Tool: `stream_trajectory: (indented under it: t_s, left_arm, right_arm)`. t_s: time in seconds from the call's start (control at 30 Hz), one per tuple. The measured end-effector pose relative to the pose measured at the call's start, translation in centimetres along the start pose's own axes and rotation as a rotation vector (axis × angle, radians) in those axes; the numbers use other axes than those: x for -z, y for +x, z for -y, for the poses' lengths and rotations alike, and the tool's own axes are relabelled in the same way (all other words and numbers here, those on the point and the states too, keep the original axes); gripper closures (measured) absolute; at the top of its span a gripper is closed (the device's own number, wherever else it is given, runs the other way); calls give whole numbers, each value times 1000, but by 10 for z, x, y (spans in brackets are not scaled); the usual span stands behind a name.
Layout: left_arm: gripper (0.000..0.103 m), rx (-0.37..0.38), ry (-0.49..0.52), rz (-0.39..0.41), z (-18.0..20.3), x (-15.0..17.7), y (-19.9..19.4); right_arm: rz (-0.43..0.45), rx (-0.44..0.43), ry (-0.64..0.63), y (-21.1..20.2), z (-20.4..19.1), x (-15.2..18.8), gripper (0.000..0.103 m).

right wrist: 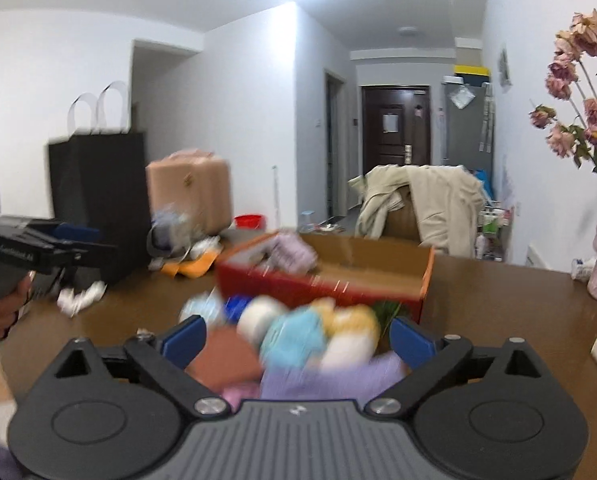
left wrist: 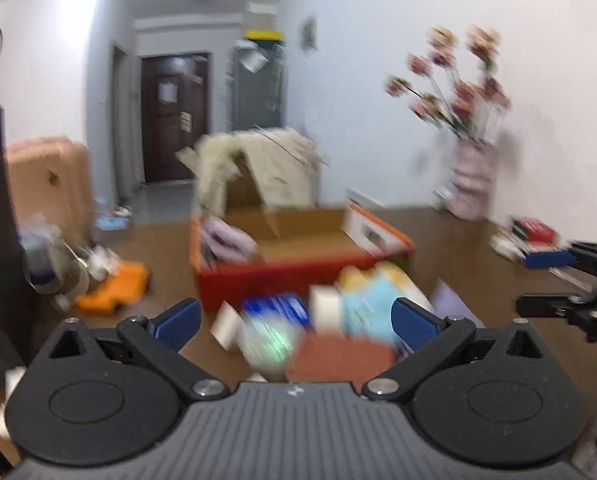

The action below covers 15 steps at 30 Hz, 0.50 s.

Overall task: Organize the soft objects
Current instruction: 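Grasp the pink satin scrunchies with the right gripper and lift them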

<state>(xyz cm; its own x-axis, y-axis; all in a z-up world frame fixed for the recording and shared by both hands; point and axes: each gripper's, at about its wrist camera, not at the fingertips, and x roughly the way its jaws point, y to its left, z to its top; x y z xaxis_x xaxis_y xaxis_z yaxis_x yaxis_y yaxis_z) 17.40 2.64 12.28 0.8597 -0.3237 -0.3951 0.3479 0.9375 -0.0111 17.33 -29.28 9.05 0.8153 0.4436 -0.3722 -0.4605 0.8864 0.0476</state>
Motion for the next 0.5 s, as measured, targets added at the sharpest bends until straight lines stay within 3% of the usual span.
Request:
stream_trajectory:
  t_s: [0.03,0.17,0.3,0.37,0.5]
  left_arm:
    - [0,16,5,-12,4,12,-2]
    - [0,-49,-14,-64,12,37,8]
    - [0,-43,20,-86,12,41,19]
    - [0,-62,8,-91,6,43,24]
    - [0,37,-96,-106,-4,50,31]
  right_arm:
    - [-12,-1,7,-1,-5,11,4]
    - [-72,-50,62,0,-21,40,5]
    - [-81,-130,82,19,-34,42,6]
    - [-75,-106,66,30,-43,40,8]
    - [-120,-101,106,52,-47,39,25]
